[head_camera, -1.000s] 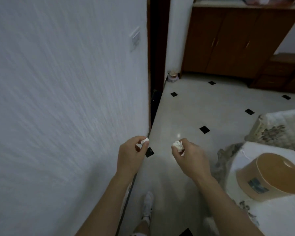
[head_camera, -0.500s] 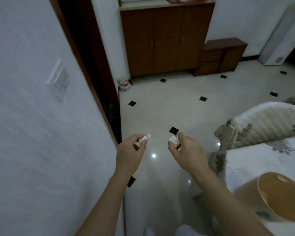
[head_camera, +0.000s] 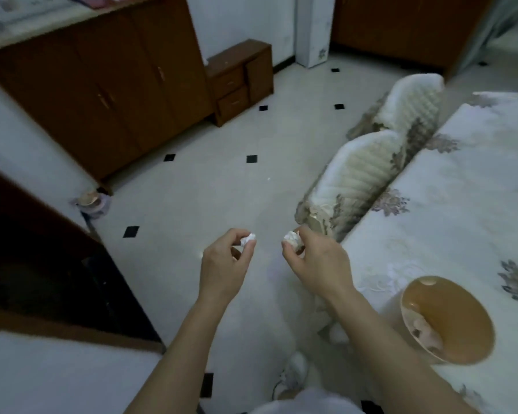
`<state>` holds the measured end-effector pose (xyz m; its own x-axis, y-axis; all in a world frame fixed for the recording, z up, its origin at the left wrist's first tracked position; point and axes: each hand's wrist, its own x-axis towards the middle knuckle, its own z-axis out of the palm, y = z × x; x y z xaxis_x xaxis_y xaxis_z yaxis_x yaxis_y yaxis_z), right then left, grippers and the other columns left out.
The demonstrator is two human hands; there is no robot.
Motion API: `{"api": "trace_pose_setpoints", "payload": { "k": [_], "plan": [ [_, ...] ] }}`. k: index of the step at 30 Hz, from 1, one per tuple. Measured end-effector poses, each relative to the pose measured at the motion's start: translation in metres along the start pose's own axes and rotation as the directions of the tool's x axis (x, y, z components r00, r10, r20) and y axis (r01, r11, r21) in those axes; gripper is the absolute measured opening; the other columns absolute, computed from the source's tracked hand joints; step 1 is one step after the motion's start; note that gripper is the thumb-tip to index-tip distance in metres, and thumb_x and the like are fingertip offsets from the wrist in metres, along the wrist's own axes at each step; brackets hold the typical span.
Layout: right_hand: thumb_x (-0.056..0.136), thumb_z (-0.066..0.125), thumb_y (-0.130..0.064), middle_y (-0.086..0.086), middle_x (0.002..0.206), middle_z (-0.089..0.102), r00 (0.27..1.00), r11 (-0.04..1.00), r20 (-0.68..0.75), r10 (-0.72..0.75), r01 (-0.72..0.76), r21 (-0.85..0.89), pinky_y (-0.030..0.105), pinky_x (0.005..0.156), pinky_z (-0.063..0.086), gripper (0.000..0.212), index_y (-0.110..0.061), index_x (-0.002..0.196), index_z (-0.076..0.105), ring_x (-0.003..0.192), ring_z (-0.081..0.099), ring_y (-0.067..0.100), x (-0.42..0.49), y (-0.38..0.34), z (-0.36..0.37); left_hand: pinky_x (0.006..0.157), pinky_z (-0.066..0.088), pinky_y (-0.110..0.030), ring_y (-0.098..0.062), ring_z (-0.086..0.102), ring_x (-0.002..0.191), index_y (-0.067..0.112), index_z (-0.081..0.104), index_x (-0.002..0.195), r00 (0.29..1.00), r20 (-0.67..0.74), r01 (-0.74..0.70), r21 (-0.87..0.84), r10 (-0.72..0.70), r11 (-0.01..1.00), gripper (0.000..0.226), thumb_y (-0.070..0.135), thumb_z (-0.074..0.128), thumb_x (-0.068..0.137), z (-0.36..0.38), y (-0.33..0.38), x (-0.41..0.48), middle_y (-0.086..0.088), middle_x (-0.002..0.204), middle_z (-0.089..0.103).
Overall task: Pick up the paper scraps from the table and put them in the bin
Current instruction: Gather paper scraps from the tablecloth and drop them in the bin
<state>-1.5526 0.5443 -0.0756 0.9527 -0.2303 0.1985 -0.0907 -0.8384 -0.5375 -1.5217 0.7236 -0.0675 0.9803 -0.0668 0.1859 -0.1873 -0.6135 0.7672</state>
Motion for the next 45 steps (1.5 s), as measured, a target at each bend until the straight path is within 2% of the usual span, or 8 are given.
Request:
{"api": "trace_pose_setpoints", "payload": {
  "k": [4,11,17,23,27,36,41,45],
  "plan": [
    [0.088,0.056,-0.042,-0.007,0.060,0.046,0.984,0.989,-0.105,0.143,-0.146,-0.019,0.032,0.047,0.030,0.029,-0.020,0.072,0.044,0.055,0.044,0.022,0.022,0.029,-0.017,0.059,0.047,-0.022,-0.007,0.058,0.058,0.024,0.066,0.091,0.979,0.168,-0.115,-0.038,0.120,0.993,0.006,0.030,0.066,0.091,0.045,0.029,0.048,0.014,0.069,0.061],
    [0.091,0.048,-0.047,-0.005,0.077,0.063,0.881,0.900,-0.276,0.386,-0.424,-0.096,0.034,0.056,0.046,0.029,-0.019,0.092,0.056,0.071,0.059,0.022,0.009,0.078,-0.070,0.065,0.052,-0.027,-0.006,0.061,0.068,0.026,0.068,0.099,0.827,0.464,-0.252,-0.202,0.319,0.946,0.010,0.029,0.067,0.090,0.122,0.082,0.074,0.013,0.079,0.066],
    [0.091,0.051,-0.047,-0.002,0.090,0.069,0.639,0.686,-0.459,0.617,-0.723,-0.085,0.034,0.057,0.046,0.029,-0.022,0.103,0.059,0.081,0.064,0.026,-0.051,0.096,-0.094,0.060,0.044,-0.012,-0.002,0.059,0.070,0.020,0.069,0.103,0.559,0.627,-0.393,-0.376,0.543,0.839,0.018,0.033,0.065,0.092,0.174,0.122,0.057,0.018,0.082,0.063],
    [0.091,0.055,-0.040,0.002,0.083,0.066,0.385,0.481,-0.612,0.690,-0.877,-0.009,0.034,0.056,0.039,0.024,-0.017,0.098,0.058,0.080,0.061,0.029,-0.103,0.084,-0.095,0.066,0.051,-0.029,-0.008,0.061,0.067,0.020,0.069,0.099,0.272,0.644,-0.474,-0.557,0.715,0.682,0.011,0.028,0.067,0.091,0.192,0.136,0.040,0.012,0.090,0.068],
    [0.091,0.050,-0.039,-0.003,0.085,0.064,0.278,0.384,-0.644,0.712,-0.923,0.027,0.035,0.060,0.045,0.023,-0.022,0.104,0.059,0.084,0.056,0.023,-0.121,0.071,-0.087,0.066,0.052,-0.033,-0.007,0.060,0.064,0.024,0.069,0.093,0.188,0.623,-0.480,-0.616,0.759,0.625,0.009,0.032,0.065,0.093,0.194,0.141,0.034,0.014,0.086,0.067],
    [0.094,0.054,-0.036,-0.001,0.090,0.063,0.272,0.355,-0.707,0.653,-0.935,-0.032,0.029,0.057,0.038,0.019,-0.022,0.107,0.059,0.081,0.055,0.024,-0.131,0.064,-0.086,0.068,0.048,-0.033,-0.016,0.056,0.080,0.021,0.070,0.097,0.101,0.549,-0.669,-0.580,0.830,0.465,0.011,0.028,0.066,0.090,0.202,0.149,0.018,0.007,0.085,0.065],
    [0.092,0.056,-0.040,0.004,0.110,0.061,0.325,0.408,-0.642,0.694,-0.913,-0.020,0.040,0.072,0.050,0.036,-0.020,0.122,0.056,0.096,0.057,0.026,-0.134,0.075,-0.078,0.081,0.050,-0.041,-0.024,0.055,0.108,0.023,0.061,0.124,-0.020,0.614,-0.759,-0.523,0.789,0.388,0.042,0.039,0.069,0.086,0.211,0.142,0.017,0.002,0.114,0.065],
    [0.089,0.059,-0.041,0.004,0.119,0.059,0.308,0.386,-0.617,0.724,-0.922,-0.008,0.044,0.079,0.051,0.046,-0.020,0.129,0.053,0.103,0.057,0.027,-0.140,0.082,-0.068,0.090,0.046,-0.041,-0.019,0.050,0.122,0.025,0.055,0.134,-0.036,0.645,-0.786,-0.490,0.763,0.377,0.053,0.051,0.058,0.088,0.215,0.132,0.020,0.004,0.131,0.058]
  ]
}}
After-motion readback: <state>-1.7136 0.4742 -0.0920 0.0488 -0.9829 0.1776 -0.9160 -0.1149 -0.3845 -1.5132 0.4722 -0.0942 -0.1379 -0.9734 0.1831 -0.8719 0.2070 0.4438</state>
